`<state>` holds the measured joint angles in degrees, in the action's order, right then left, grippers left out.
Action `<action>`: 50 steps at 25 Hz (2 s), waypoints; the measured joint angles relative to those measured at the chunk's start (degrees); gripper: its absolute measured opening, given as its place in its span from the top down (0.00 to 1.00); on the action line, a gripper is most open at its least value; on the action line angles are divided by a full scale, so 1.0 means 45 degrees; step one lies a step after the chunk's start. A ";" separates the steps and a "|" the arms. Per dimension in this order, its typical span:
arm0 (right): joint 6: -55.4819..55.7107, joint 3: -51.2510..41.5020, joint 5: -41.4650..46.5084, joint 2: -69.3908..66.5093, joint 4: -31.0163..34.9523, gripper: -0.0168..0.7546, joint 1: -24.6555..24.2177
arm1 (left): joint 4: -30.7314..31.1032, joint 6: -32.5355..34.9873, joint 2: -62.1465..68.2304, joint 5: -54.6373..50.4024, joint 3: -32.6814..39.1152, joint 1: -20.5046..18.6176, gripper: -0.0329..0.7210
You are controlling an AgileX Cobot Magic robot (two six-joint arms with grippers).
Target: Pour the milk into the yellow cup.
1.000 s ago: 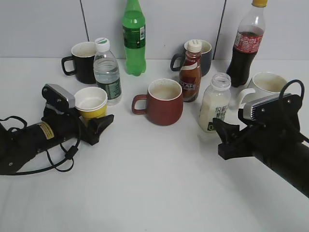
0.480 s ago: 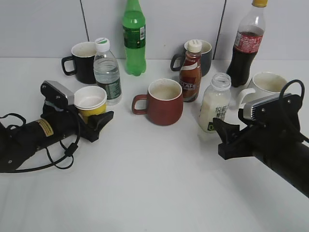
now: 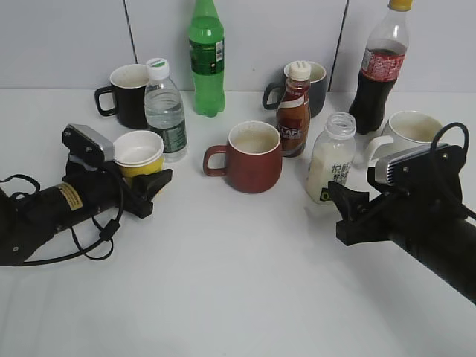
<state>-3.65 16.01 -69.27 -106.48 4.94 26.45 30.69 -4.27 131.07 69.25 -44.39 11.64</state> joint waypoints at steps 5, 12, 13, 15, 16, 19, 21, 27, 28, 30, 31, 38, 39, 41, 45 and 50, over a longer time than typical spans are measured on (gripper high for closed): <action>-0.0013 0.0090 0.0000 -0.0058 0.0039 0.33 0.0000 | 0.0000 -0.0004 0.0000 0.0012 0.0000 0.0000 0.43; -0.0013 0.0988 -0.0015 -0.1446 0.0065 0.31 0.0000 | 0.0052 -0.0015 -0.0326 -0.0039 0.0104 0.0000 0.45; -0.0013 0.1193 -0.0015 -0.1684 0.0065 0.31 0.0000 | 0.0061 -0.0015 -0.0454 -0.0039 0.0149 0.0000 0.45; -0.0013 0.1573 -0.0015 -0.2053 0.0135 0.31 0.0000 | 0.0061 -0.0026 -0.0543 -0.0015 0.0253 0.0000 0.45; -0.0013 0.1783 -0.0015 -0.2227 0.0231 0.31 0.0000 | 0.0061 -0.0026 -0.0543 -0.0015 0.0253 0.0000 0.45; -0.0013 0.2315 -0.0015 -0.2742 0.0618 0.31 0.0000 | 0.0061 -0.0041 -0.0743 -0.0044 0.0617 0.0000 0.45; -0.0013 0.2610 -0.0015 -0.3041 0.0699 0.31 -0.0053 | 0.0117 -0.0040 -0.0798 -0.0032 0.0733 0.0000 0.45; -0.0013 0.3415 -0.0015 -0.3766 0.0699 0.31 -0.0106 | 0.0494 -0.0040 -0.1023 -0.0044 0.0756 0.0000 0.45; -0.0013 0.3529 -0.0015 -0.3823 0.0699 0.31 -0.0106 | 0.0494 -0.0040 -0.1023 -0.0044 0.0756 0.0000 0.45; -0.0013 0.3721 -0.0015 -0.3940 0.0699 0.31 -0.0106 | 0.0494 -0.0053 -0.1023 -0.0057 0.0756 0.0000 0.45; -0.0013 0.3826 -0.0015 -0.4011 0.0699 0.31 -0.0106 | 0.0494 -0.0053 -0.1023 -0.0057 0.0756 0.0000 0.45; -0.0013 0.4428 -0.0015 -0.4452 0.0699 0.31 -0.0106 | 0.0509 -0.0053 -0.1023 -0.0057 0.0756 0.0000 0.45; -0.0023 0.4476 -0.0015 -0.4451 0.0699 0.31 -0.0119 | 0.0509 -0.0053 -0.1023 -0.0057 0.0756 0.0000 0.45; -0.0175 0.4497 -0.0015 -0.4451 0.0699 0.32 -0.0120 | 0.0509 -0.0053 -0.1023 -0.0057 0.0756 0.0000 0.45; -0.0945 0.4503 -0.0015 -0.4451 0.0699 0.35 -0.0120 | 0.0522 -0.0053 -0.1023 -0.0057 0.0756 0.0000 0.45; -0.1332 0.4517 -0.0015 -0.4451 0.0687 0.35 -0.0120 | 0.0533 -0.0053 -0.1023 -0.0057 0.0756 0.0000 0.45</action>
<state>-9.64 36.34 -69.34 -126.51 8.03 25.91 33.09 -4.51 126.46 68.99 -40.98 11.64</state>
